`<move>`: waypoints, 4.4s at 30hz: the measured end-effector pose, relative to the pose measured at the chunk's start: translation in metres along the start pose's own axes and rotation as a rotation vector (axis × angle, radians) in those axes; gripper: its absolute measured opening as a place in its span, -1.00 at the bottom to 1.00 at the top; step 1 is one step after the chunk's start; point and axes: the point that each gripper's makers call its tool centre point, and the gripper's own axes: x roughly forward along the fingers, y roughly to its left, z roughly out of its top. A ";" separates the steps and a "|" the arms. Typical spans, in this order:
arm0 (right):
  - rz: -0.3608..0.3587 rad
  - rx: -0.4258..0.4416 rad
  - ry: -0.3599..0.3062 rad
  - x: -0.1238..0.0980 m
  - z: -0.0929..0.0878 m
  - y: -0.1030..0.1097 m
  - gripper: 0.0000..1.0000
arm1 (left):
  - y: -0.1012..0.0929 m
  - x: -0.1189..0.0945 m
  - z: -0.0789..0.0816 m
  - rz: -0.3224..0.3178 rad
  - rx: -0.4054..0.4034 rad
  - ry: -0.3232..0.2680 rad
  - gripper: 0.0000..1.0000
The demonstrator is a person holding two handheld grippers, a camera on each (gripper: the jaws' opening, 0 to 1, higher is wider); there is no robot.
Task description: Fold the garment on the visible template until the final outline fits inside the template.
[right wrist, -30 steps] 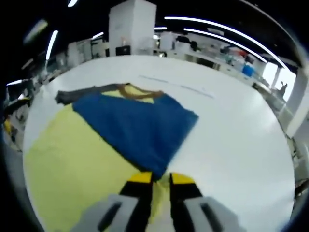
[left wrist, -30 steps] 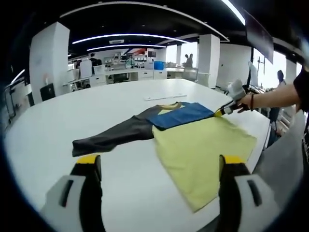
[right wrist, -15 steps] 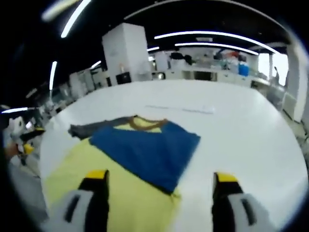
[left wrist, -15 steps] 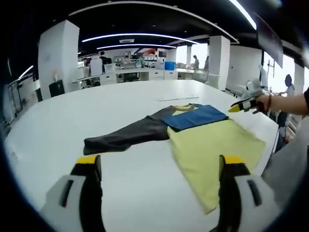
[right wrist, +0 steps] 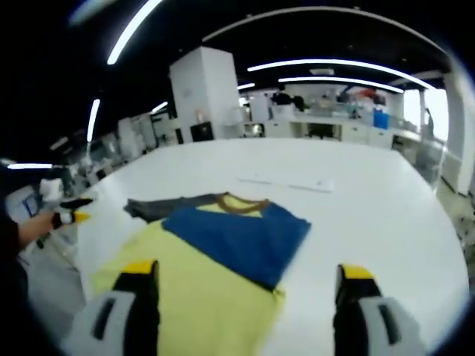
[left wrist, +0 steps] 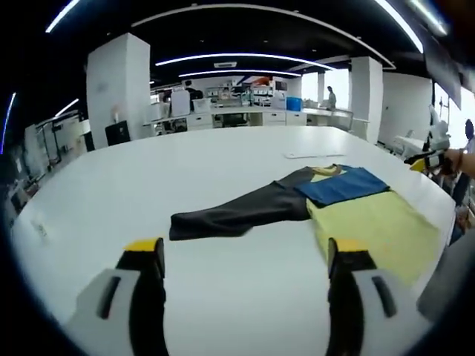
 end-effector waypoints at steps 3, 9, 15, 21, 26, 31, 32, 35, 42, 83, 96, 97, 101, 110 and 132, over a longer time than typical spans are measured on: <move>0.001 0.002 -0.015 -0.013 0.002 0.008 0.99 | 0.012 0.005 0.003 0.042 -0.009 -0.009 0.58; 0.003 -0.004 -0.027 -0.032 0.001 0.012 0.99 | 0.041 0.017 0.002 0.122 -0.051 -0.025 0.32; -0.010 -0.024 -0.029 -0.050 -0.002 0.018 0.99 | 0.071 0.030 0.002 0.185 -0.066 -0.048 0.09; -0.043 -0.019 -0.042 -0.063 -0.004 0.017 0.99 | 0.093 0.050 0.000 0.222 -0.060 -0.054 -0.13; -0.044 0.000 -0.057 -0.072 -0.005 0.020 0.99 | 0.106 0.070 -0.006 0.245 -0.067 -0.038 -0.22; -0.050 0.052 -0.080 -0.078 0.000 0.021 0.99 | 0.111 0.087 -0.012 0.254 -0.119 -0.021 -0.28; -0.056 0.046 -0.078 -0.079 0.001 0.020 0.99 | 0.112 0.090 -0.015 0.257 -0.118 -0.012 -0.29; -0.064 0.036 -0.074 -0.080 0.003 0.020 0.99 | 0.119 0.099 -0.026 0.270 -0.118 0.017 -0.32; -0.082 0.031 -0.056 -0.078 -0.001 0.016 0.99 | 0.115 0.106 -0.037 0.272 -0.129 0.057 -0.42; -0.115 0.013 -0.010 -0.074 -0.023 0.016 0.99 | 0.114 0.093 -0.023 0.193 -0.194 0.032 -1.00; -0.109 -0.035 0.008 -0.085 -0.019 0.021 0.99 | 0.141 0.079 -0.024 0.231 -0.096 0.114 -1.00; -0.110 -0.035 0.010 -0.086 -0.019 0.021 0.99 | 0.141 0.080 -0.026 0.235 -0.078 0.132 -1.00; -0.121 -0.029 0.010 -0.089 -0.020 0.019 0.99 | 0.148 0.089 -0.031 0.238 -0.022 0.155 -1.00; -0.131 -0.024 0.001 -0.092 -0.017 0.021 0.99 | 0.147 0.085 -0.038 0.300 -0.086 0.141 -0.61; -0.121 -0.028 -0.020 -0.095 -0.013 0.026 0.99 | 0.112 0.072 -0.061 0.436 -0.342 0.044 -0.16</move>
